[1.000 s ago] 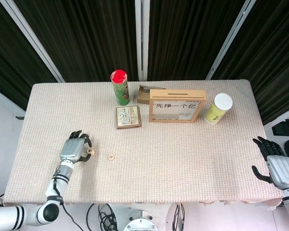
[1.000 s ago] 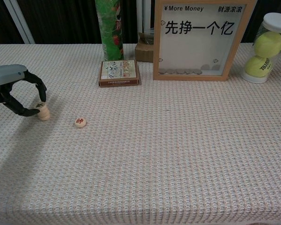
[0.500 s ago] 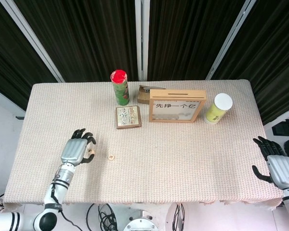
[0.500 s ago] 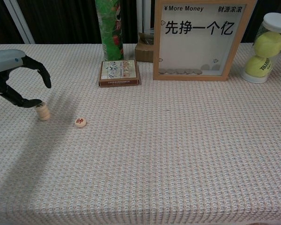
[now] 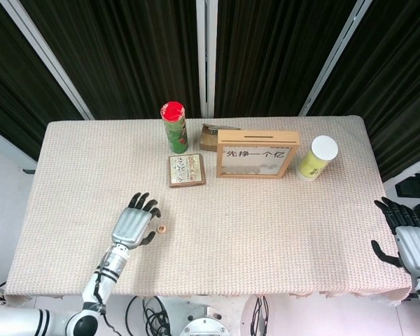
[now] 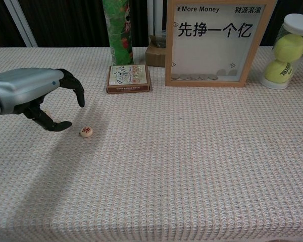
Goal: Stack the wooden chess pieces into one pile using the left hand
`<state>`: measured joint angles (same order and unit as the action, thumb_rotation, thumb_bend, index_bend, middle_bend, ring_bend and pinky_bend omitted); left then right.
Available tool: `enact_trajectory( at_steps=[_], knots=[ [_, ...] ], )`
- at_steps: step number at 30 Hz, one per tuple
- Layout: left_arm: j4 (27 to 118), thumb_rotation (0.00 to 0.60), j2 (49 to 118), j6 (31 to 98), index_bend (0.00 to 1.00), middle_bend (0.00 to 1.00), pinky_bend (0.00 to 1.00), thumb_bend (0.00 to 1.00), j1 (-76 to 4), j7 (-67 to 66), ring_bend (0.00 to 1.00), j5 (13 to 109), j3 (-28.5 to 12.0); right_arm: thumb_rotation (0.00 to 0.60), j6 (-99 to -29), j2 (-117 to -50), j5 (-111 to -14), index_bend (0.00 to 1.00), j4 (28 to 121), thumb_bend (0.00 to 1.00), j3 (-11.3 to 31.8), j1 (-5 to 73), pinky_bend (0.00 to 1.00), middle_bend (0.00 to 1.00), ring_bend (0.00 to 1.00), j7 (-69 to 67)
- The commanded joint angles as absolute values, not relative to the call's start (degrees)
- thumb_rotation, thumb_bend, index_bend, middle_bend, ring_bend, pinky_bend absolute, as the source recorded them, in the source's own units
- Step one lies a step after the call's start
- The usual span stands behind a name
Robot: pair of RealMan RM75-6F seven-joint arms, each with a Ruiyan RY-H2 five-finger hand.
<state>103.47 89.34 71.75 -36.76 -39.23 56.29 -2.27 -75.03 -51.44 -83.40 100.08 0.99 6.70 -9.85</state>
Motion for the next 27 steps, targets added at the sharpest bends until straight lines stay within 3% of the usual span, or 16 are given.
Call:
enact_trajectory(
  at_steps=[1, 8, 27],
  knots=[
    [100.0, 0.600, 91.7, 70.2, 0.36, 0.16, 0.01, 0.30, -37.4, -39.7, 0.00, 56.8, -2.4, 0.600, -75.2, -51.4, -83.7, 0.00, 100.0, 0.34, 1.0, 6.6, 0.00, 0.00, 0.00, -10.0],
    [98.5, 0.600, 92.4, 66.6, 0.35, 0.16, 0.01, 0.29, -37.7, -39.3, 0.00, 52.9, -2.9, 0.600, -75.1, -51.4, -83.6, 0.00, 100.1, 0.34, 1.0, 6.7, 0.00, 0.00, 0.00, -9.9],
    [94.1, 0.600, 94.9, 64.6, 0.38, 0.15, 0.01, 0.29, -37.2, -35.7, 0.00, 54.3, -3.6, 0.600, -74.4, -51.6, -83.0, 0.00, 100.1, 0.34, 1.1, 6.8, 0.00, 0.00, 0.00, -9.4]
  ],
)
